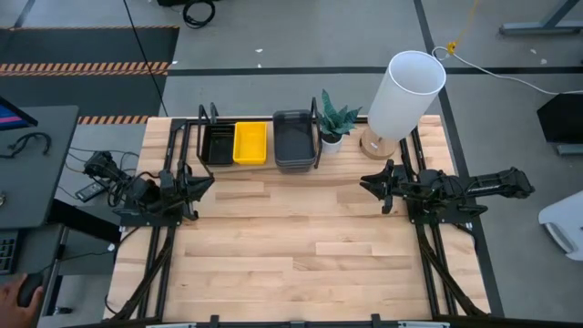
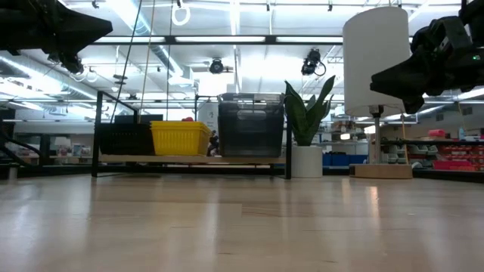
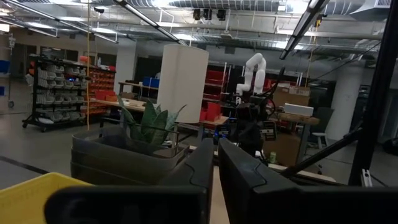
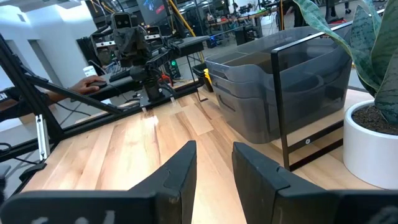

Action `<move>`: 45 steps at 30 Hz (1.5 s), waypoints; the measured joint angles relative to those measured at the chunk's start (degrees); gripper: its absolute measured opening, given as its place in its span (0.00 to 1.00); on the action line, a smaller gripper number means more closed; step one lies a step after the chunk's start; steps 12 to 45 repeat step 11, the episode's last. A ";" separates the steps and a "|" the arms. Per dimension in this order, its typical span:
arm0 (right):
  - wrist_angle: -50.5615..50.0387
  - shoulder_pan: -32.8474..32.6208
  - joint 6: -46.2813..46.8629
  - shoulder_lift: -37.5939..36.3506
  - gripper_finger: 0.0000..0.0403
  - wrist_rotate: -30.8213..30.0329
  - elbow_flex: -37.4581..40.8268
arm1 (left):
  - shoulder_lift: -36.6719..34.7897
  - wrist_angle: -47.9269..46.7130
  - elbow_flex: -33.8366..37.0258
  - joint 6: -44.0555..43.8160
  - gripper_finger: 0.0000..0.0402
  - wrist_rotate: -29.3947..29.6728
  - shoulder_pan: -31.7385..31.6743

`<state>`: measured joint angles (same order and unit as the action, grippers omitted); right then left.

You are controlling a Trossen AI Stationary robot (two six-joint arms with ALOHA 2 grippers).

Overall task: Stack baskets on shelf by color
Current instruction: Return to Home Position

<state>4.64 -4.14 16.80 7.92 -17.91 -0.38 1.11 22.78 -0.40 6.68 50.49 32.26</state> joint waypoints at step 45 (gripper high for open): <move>-0.01 0.00 -0.02 -0.01 0.27 0.01 0.00 | 0.01 0.01 0.00 0.02 0.10 -0.01 -0.01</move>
